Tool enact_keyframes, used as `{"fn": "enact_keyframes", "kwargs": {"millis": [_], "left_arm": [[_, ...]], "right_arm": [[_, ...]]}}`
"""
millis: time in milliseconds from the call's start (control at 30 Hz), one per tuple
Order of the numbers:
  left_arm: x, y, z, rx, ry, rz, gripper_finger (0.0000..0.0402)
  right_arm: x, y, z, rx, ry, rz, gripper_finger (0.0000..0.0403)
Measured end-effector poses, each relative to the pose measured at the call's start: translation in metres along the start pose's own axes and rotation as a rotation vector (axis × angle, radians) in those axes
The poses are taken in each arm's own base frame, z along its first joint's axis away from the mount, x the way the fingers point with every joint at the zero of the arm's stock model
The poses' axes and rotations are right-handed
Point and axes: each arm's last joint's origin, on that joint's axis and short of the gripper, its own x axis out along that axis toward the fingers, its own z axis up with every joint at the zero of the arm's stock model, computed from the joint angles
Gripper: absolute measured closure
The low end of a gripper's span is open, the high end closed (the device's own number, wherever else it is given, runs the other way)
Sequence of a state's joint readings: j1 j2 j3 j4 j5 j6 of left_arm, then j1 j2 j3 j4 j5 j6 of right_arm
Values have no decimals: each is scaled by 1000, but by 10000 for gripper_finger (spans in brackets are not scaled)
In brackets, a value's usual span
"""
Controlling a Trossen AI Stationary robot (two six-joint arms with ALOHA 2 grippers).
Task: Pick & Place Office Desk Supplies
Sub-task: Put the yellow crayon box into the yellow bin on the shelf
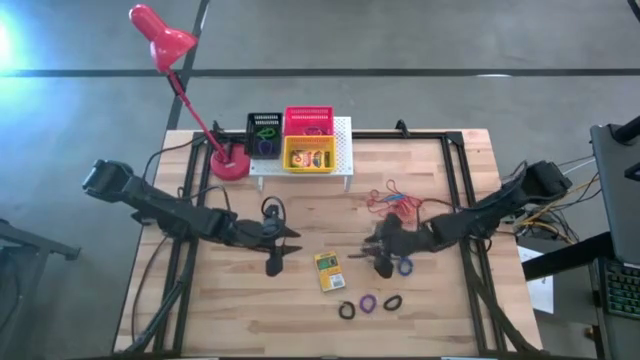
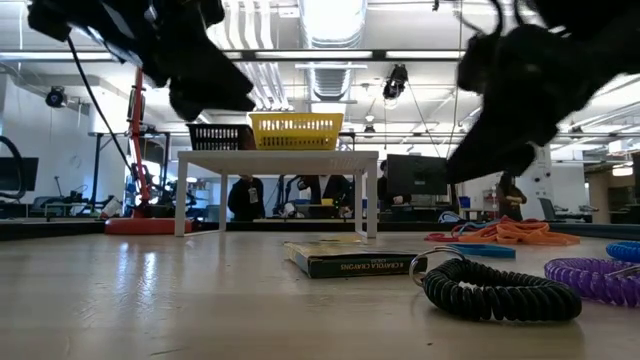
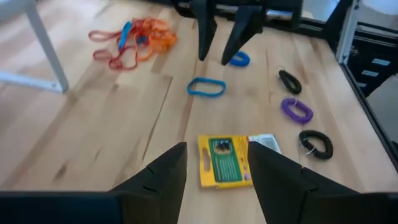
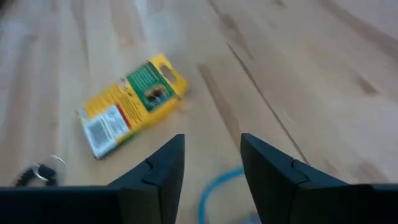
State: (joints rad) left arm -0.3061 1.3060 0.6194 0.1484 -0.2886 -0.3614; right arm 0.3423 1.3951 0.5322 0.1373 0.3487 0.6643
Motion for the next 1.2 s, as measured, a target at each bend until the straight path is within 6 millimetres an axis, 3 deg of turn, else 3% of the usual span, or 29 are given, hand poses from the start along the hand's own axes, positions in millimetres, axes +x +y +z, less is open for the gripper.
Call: {"fn": "enact_keyframes", "kwargs": {"millis": [500,800,1033,1200], "left_arm": [[-3,-9,-8,-180,-10,-39,229],[-5,-16,-9,-172,-41,-29,229],[-5,-16,-9,-169,-45,-27,229],[-5,-15,-9,-165,-51,-18,229]], "right_arm": [[86,-17,56,-67,156,257,225],[122,-25,62,-110,304,372,234],[135,-23,61,-120,381,463,274],[133,-20,62,-135,394,491,340]]}}
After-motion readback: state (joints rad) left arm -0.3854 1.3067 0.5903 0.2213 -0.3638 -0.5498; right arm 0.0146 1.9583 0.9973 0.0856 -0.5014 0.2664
